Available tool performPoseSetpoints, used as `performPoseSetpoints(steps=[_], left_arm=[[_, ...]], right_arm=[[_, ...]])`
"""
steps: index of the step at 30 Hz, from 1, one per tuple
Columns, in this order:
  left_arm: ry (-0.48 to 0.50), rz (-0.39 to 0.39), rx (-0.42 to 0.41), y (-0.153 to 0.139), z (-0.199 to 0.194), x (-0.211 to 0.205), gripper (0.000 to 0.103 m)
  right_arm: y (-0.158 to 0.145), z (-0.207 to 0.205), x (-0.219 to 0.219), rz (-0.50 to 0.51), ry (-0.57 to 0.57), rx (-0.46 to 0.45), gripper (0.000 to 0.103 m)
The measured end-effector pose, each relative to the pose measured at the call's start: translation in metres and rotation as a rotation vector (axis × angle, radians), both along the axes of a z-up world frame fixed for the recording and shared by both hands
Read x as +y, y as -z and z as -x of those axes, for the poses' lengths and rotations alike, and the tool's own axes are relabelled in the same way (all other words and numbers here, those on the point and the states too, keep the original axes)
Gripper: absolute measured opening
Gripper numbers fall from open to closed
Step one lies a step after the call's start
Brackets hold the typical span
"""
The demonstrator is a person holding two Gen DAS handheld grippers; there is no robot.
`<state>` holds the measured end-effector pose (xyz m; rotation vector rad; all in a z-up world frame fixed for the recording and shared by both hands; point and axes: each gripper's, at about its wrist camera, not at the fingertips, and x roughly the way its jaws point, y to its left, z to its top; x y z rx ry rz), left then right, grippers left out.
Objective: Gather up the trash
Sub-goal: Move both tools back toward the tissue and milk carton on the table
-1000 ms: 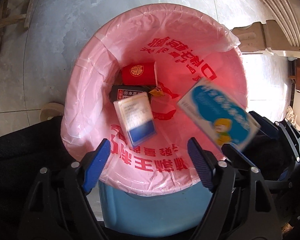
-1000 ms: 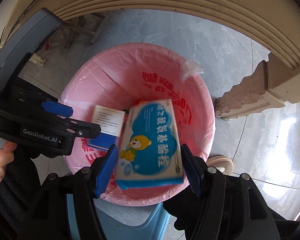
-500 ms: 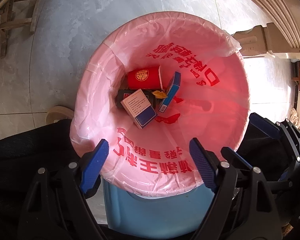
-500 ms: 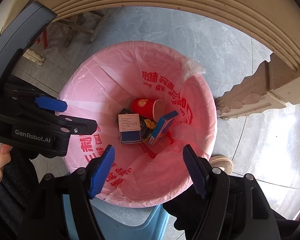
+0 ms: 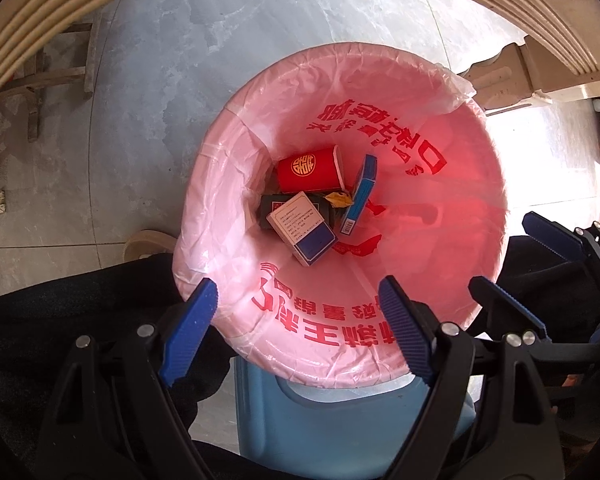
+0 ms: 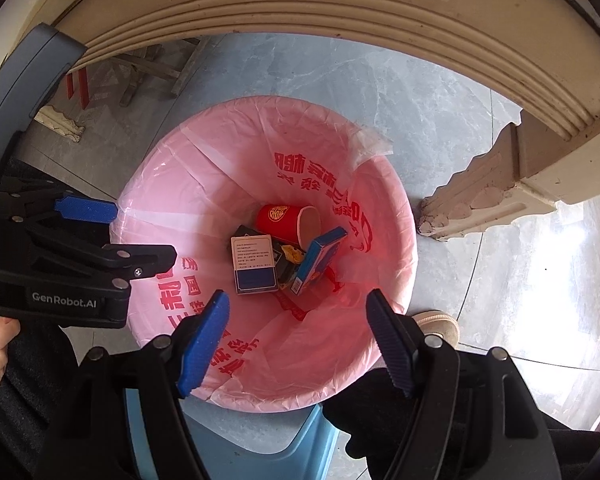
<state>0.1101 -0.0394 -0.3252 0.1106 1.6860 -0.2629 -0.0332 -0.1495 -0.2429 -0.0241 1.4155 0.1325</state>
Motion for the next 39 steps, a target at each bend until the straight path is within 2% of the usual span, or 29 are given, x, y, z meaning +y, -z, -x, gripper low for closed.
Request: performPoseSetpoints(steps=[4,6,9,12,14,16,19,22,24,26,29,33,36,39], left_arm=[[0.017,-0.022,-0.096,-0.046,0.008,0.005,0.081],[0.039,-0.013,-0.146,-0.079,0.01,0.007,0.081],[0.071,0.011,-0.208,-0.139,0.01,0.012,0.081],[0.097,-0.013,-0.294,-0.201,0.002,0.016,0.082],[0.12,-0.032,-0.33,-0.237,-0.009,0.016,0.085],[0.137,-0.072,-0.379,-0.27,-0.022,0.016,0.085],[0.153,-0.117,-0.462,-0.315,-0.041,0.014,0.085],[0.152,-0.061,-0.451,-0.352,-0.062,0.01,0.085],[0.144,-0.052,-0.459,-0.374,-0.071,0.006,0.085],[0.156,-0.055,-0.479,-0.391,-0.076,-0.002,0.085],[0.188,-0.023,-0.467,-0.408,-0.084,-0.012,0.085],[0.215,-0.051,-0.506,-0.423,-0.091,-0.022,0.086],[0.226,-0.045,-0.498,-0.422,-0.1,-0.027,0.087],[0.238,-0.055,-0.472,-0.405,-0.11,-0.032,0.087]], right_arm=[[-0.036,0.011,-0.005,-0.069,0.037,-0.042,0.071],[-0.061,0.015,-0.008,-0.088,0.045,-0.059,0.078],[-0.106,0.02,-0.014,-0.144,0.048,-0.094,0.079],[-0.156,0.015,-0.024,-0.179,0.05,-0.121,0.079],[-0.193,0.005,-0.032,-0.176,0.048,-0.154,0.082],[-0.229,-0.009,-0.042,-0.185,0.06,-0.191,0.09],[-0.281,-0.035,-0.056,-0.218,0.083,-0.24,0.09],[-0.323,-0.062,-0.065,-0.198,0.099,-0.281,0.09],[-0.344,-0.08,-0.072,-0.197,0.12,-0.299,0.09],[-0.361,-0.096,-0.079,-0.202,0.138,-0.31,0.09],[-0.38,-0.119,-0.089,-0.21,0.168,-0.316,0.09],[-0.396,-0.147,-0.094,-0.196,0.179,-0.319,0.09],[-0.397,-0.168,-0.098,-0.227,0.198,-0.296,0.09],[-0.384,-0.187,-0.094,-0.218,0.2,-0.261,0.09]])
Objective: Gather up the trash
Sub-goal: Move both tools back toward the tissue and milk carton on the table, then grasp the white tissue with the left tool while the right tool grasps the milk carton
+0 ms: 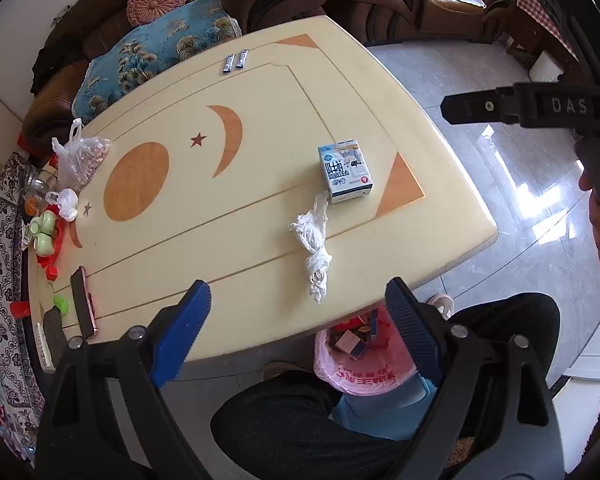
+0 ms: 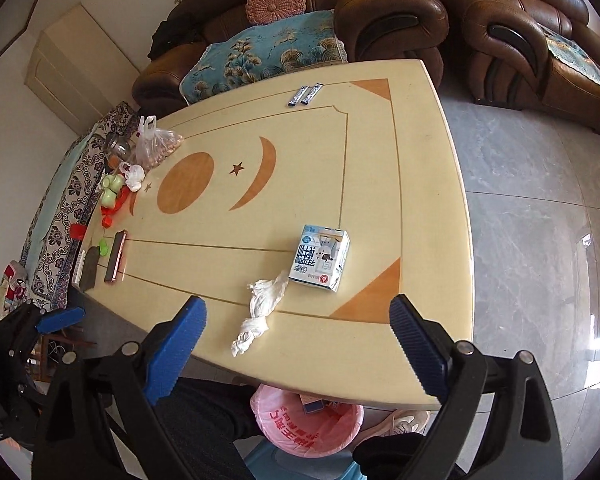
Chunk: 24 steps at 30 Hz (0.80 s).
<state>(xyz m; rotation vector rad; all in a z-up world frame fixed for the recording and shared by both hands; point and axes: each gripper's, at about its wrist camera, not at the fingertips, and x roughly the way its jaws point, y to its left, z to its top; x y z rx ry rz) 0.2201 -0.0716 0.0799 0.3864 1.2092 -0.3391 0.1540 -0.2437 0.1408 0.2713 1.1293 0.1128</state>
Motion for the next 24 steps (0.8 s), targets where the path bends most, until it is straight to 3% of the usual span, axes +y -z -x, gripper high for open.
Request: performPoseSetpoints(steps=[10,24], left_arm=[[-0.033,-0.023,0.154,0.089,-0.039,-0.011,0.087],[-0.084,0.006,0.283,0.179,-0.081,-0.019,0.087]], right_arm=[[0.076,-0.047,0.013,-0.013,-0.002,0.155,0.091],[0.171,-0.108,0.027,0.056,0.002,0.342,0.091]])
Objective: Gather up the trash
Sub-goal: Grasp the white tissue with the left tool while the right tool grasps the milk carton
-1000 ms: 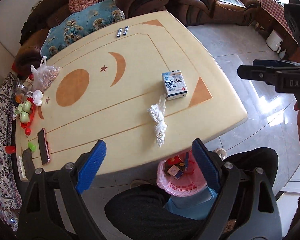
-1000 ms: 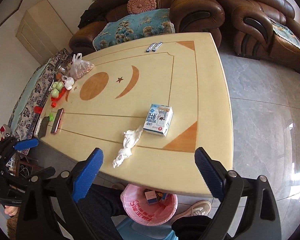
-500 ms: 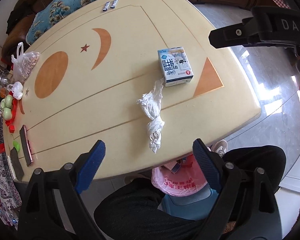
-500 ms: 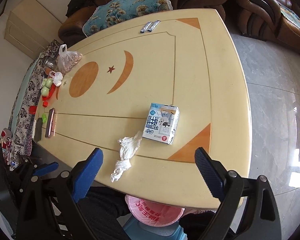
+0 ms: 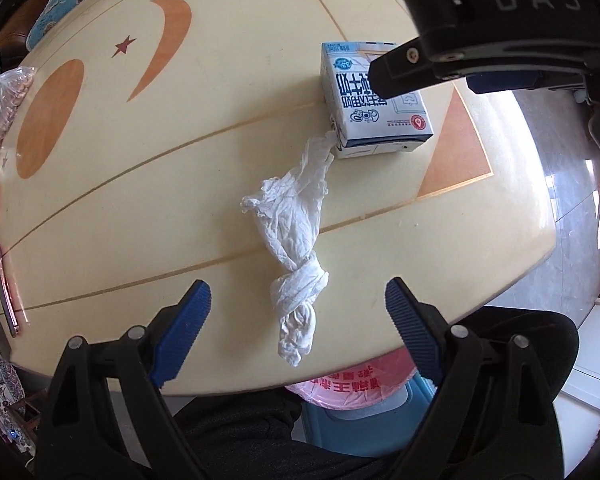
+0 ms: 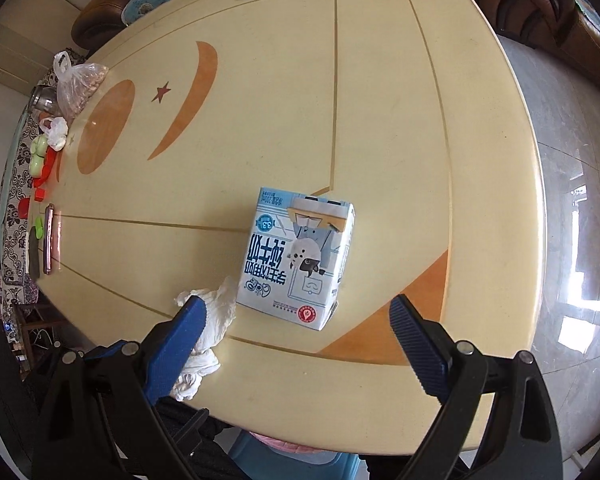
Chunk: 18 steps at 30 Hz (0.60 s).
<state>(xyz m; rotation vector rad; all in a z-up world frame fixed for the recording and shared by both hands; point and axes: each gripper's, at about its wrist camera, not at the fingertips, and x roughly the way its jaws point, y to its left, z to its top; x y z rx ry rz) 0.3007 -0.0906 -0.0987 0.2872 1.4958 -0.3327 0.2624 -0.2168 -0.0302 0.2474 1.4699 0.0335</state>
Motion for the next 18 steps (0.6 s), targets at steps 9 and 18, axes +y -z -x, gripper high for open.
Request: performPoseSetpoints(steps=[9,18], left_arm=[[-0.027,0.006,0.028,0.029,-0.014,0.001,0.087],[-0.04,0.028,0.06,0.049,-0.024,0.001,0.087]], right_arm=[[0.034,-0.026,0.017,0.049,-0.007,0.055,0.091],[0.058,-0.034,0.025,0.117,-0.006,0.091,0.081]])
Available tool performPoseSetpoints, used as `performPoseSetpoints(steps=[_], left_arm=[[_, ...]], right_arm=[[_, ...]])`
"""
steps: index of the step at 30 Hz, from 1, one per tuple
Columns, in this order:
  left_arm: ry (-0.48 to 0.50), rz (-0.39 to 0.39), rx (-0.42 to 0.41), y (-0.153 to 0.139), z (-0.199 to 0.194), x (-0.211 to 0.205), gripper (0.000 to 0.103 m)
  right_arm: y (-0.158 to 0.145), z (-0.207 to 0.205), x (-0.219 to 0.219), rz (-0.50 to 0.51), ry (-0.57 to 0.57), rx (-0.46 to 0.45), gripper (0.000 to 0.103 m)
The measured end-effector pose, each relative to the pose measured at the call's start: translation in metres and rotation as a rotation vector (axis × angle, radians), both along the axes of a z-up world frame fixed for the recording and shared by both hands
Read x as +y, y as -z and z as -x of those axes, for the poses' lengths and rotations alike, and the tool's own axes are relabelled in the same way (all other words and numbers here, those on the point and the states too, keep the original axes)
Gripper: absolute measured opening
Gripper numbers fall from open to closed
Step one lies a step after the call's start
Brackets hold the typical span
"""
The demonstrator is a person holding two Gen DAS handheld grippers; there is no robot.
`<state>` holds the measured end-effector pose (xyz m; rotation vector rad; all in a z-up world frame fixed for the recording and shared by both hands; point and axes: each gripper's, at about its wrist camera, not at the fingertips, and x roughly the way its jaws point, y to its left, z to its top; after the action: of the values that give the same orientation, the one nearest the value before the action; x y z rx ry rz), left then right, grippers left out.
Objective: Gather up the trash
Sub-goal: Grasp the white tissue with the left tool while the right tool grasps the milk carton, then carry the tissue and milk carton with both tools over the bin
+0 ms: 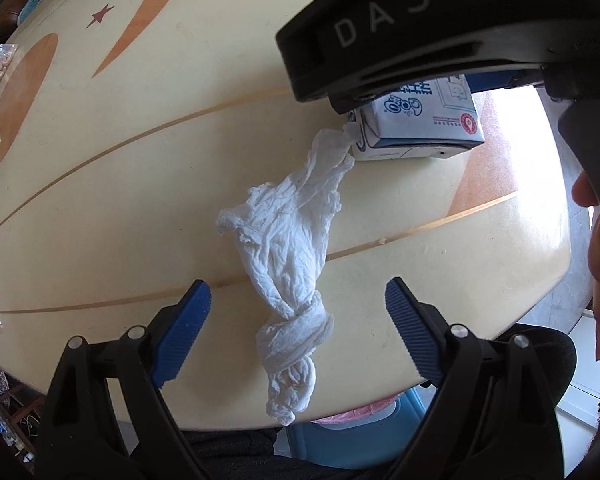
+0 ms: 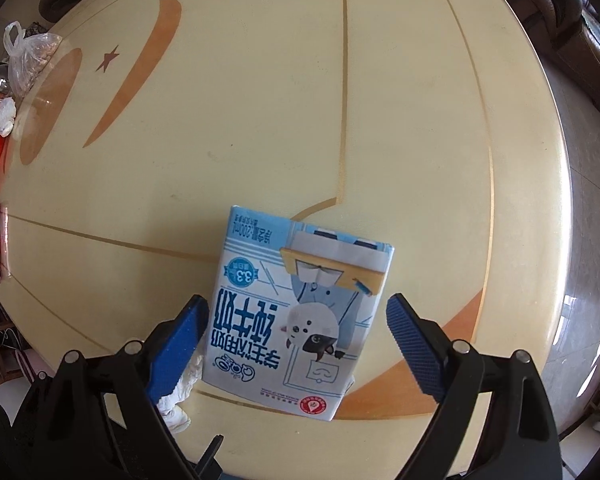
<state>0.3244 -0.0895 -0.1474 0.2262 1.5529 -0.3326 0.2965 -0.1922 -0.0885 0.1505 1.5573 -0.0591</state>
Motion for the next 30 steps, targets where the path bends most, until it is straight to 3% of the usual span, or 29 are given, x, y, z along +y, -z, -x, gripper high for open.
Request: performPoseSetpoints(steps=[5,8,11,16,19,23,30], left_arm=[[-0.004,-0.005,-0.002,0.008,-0.002,0.0,0.087],[-0.006,-0.026,-0.016,0.007,-0.001,-0.003,0.08],[-0.015,-0.032,-0.022,0.003,-0.001,-0.007,0.067],[-0.027,-0.01,-0.007,-0.004,-0.001,-0.002,0.032],[-0.023,-0.006,-0.008,-0.008,0.003,0.002,0.022],[-0.032,0.027,0.002,-0.012,0.003,0.007,0.019],[-0.027,0.017,-0.047,-0.026,0.01,0.01,0.017]], right_arm=[[0.001,-0.003,0.005,0.022,-0.018,-0.011,0.075],[0.001,-0.003,0.006,0.03,-0.017,-0.012,0.069],[0.001,-0.003,0.004,0.022,0.001,-0.019,0.069],[-0.002,0.011,-0.003,-0.003,0.019,-0.038,0.068],[-0.01,0.013,-0.009,-0.006,0.032,-0.06,0.068],[-0.024,0.02,-0.01,0.019,0.019,-0.089,0.068],[-0.046,0.04,-0.006,0.041,-0.016,-0.145,0.068]])
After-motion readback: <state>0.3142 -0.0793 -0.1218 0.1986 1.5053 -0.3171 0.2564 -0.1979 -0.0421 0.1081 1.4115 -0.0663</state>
